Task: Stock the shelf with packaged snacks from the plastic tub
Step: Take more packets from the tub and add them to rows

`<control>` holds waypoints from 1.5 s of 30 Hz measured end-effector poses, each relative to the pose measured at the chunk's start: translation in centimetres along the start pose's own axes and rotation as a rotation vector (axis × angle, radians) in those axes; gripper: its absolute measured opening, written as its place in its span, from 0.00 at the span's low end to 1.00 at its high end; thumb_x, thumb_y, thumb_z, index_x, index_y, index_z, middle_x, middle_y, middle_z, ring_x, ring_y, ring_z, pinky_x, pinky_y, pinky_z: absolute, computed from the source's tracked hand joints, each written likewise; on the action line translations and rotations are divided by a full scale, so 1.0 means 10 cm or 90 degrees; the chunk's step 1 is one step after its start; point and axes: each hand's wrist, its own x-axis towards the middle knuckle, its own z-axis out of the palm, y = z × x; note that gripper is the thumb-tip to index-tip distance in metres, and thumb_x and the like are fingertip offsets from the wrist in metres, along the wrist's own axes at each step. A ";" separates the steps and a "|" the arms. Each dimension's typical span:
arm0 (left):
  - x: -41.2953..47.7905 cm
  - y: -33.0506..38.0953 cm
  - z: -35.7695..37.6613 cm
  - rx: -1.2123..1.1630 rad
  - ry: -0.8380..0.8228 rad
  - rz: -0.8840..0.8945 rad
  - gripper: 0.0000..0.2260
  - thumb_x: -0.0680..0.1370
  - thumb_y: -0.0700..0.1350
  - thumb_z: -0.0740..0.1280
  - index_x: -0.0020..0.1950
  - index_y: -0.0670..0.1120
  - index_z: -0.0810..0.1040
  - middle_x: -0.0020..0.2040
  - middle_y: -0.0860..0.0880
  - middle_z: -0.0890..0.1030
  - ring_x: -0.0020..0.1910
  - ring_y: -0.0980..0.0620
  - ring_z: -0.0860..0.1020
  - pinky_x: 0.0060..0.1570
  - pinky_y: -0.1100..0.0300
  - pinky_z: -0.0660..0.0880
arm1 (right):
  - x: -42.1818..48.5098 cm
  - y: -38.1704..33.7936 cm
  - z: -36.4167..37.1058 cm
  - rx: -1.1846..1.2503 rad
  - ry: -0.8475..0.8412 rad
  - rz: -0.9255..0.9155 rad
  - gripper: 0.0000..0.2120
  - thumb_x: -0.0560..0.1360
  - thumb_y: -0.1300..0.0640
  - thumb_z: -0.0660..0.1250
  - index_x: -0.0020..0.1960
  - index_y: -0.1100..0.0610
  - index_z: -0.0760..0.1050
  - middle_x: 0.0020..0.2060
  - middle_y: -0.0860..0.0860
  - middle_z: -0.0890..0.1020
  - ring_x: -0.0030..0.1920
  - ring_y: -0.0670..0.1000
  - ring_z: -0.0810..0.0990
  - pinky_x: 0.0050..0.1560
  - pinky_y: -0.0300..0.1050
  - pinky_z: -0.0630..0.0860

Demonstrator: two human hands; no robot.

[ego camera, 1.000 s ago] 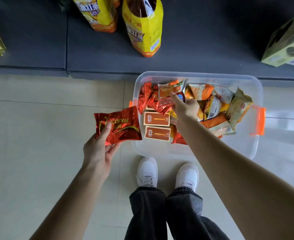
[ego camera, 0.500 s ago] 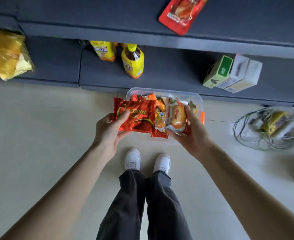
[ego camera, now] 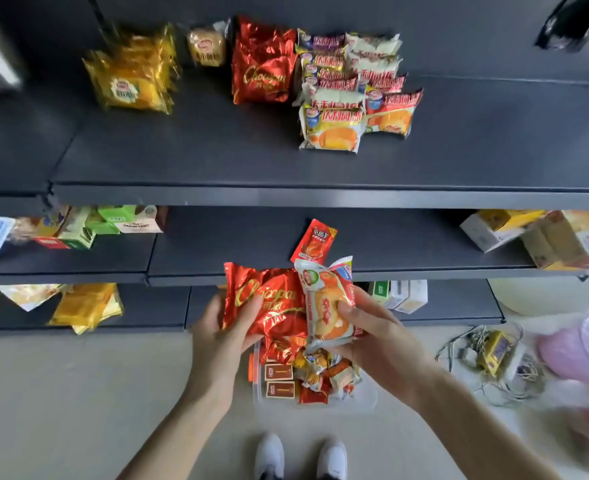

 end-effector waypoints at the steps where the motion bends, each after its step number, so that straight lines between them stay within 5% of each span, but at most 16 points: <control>1: 0.00 0.16 0.03 -0.002 -0.012 0.021 0.23 0.63 0.55 0.77 0.54 0.48 0.78 0.47 0.52 0.85 0.48 0.53 0.84 0.44 0.58 0.79 | -0.03 -0.16 0.06 -0.023 -0.012 -0.014 0.25 0.70 0.54 0.71 0.65 0.56 0.74 0.60 0.61 0.78 0.60 0.62 0.79 0.59 0.56 0.77; 8: 0.27 0.95 0.35 -0.026 -0.027 0.111 0.13 0.70 0.50 0.71 0.53 0.48 0.78 0.47 0.54 0.84 0.49 0.57 0.83 0.49 0.56 0.79 | -0.08 -1.12 0.24 -0.204 0.149 -0.191 0.24 0.65 0.55 0.73 0.57 0.62 0.73 0.47 0.56 0.84 0.43 0.52 0.85 0.43 0.43 0.82; 15: 0.72 1.19 0.59 -0.102 0.004 0.041 0.06 0.77 0.45 0.67 0.53 0.50 0.79 0.53 0.51 0.83 0.53 0.54 0.81 0.52 0.54 0.77 | 0.39 -1.77 -0.38 -0.577 0.344 -0.356 0.18 0.67 0.58 0.77 0.54 0.55 0.74 0.45 0.42 0.80 0.48 0.45 0.80 0.50 0.44 0.77; 19: 0.82 1.13 0.72 -0.057 0.061 0.044 0.02 0.76 0.48 0.68 0.48 0.52 0.80 0.44 0.56 0.84 0.49 0.58 0.81 0.46 0.60 0.76 | 0.78 -2.06 -0.67 -0.664 0.389 -0.376 0.19 0.66 0.57 0.78 0.55 0.52 0.77 0.52 0.52 0.80 0.52 0.51 0.80 0.54 0.50 0.77; 25: 0.86 1.11 0.83 -0.026 0.106 0.028 0.02 0.76 0.49 0.69 0.47 0.53 0.80 0.46 0.56 0.82 0.48 0.58 0.79 0.44 0.61 0.73 | 1.17 -2.44 -0.77 -0.908 0.292 -0.410 0.22 0.68 0.58 0.76 0.62 0.52 0.77 0.56 0.53 0.76 0.54 0.49 0.74 0.49 0.33 0.64; 31: 0.81 1.08 0.88 -0.013 0.129 0.025 0.02 0.76 0.48 0.69 0.47 0.51 0.80 0.45 0.55 0.83 0.47 0.58 0.80 0.44 0.61 0.73 | 1.32 -2.60 -0.85 -1.054 0.241 -0.466 0.24 0.69 0.58 0.75 0.64 0.50 0.76 0.59 0.53 0.74 0.61 0.56 0.69 0.54 0.42 0.63; 45: 0.73 1.09 1.12 -0.020 0.152 0.031 0.04 0.75 0.48 0.70 0.48 0.51 0.80 0.47 0.52 0.83 0.48 0.55 0.81 0.43 0.61 0.73 | 1.23 -2.57 -0.89 -1.058 0.229 -0.476 0.26 0.70 0.53 0.74 0.67 0.50 0.73 0.62 0.54 0.72 0.62 0.57 0.68 0.63 0.50 0.64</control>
